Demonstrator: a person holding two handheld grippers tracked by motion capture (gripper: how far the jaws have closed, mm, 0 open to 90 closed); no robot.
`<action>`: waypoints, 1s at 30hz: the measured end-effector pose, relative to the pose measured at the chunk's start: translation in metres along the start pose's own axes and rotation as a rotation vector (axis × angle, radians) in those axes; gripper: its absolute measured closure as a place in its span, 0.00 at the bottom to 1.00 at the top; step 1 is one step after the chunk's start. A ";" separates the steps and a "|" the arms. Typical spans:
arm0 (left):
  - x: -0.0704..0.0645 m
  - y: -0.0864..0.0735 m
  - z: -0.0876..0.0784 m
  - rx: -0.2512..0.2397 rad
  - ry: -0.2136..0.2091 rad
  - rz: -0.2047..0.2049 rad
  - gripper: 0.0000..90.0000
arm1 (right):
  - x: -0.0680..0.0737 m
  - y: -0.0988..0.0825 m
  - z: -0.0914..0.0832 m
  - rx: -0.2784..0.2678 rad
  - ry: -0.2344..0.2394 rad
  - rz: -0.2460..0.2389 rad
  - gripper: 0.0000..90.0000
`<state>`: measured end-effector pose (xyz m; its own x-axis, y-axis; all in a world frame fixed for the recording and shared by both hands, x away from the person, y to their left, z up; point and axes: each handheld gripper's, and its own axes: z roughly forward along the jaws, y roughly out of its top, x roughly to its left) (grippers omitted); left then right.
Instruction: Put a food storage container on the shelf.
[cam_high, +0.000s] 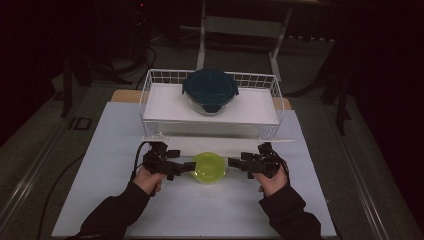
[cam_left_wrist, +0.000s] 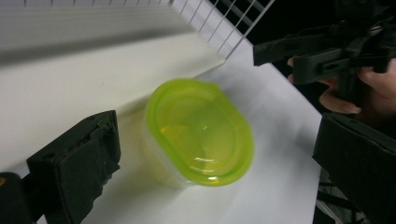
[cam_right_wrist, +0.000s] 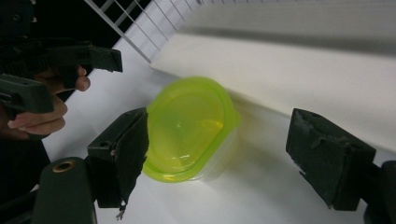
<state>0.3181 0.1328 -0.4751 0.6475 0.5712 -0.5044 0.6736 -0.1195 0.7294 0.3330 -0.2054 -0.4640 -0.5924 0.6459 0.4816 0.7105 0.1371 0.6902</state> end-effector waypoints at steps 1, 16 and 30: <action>0.003 0.000 0.003 0.019 0.003 -0.030 0.01 | -0.001 0.000 0.003 0.008 0.013 0.014 0.22; 0.028 -0.010 0.032 0.152 -0.058 -0.304 0.39 | -0.019 -0.012 0.038 0.148 0.023 0.283 0.59; 0.030 -0.011 0.036 0.198 -0.045 -0.337 0.82 | -0.010 -0.016 0.045 0.169 0.037 0.294 0.81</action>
<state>0.3429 0.1219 -0.5146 0.3906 0.5691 -0.7235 0.9038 -0.0881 0.4187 0.3448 -0.1800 -0.5037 -0.3636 0.6491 0.6682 0.9041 0.0731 0.4210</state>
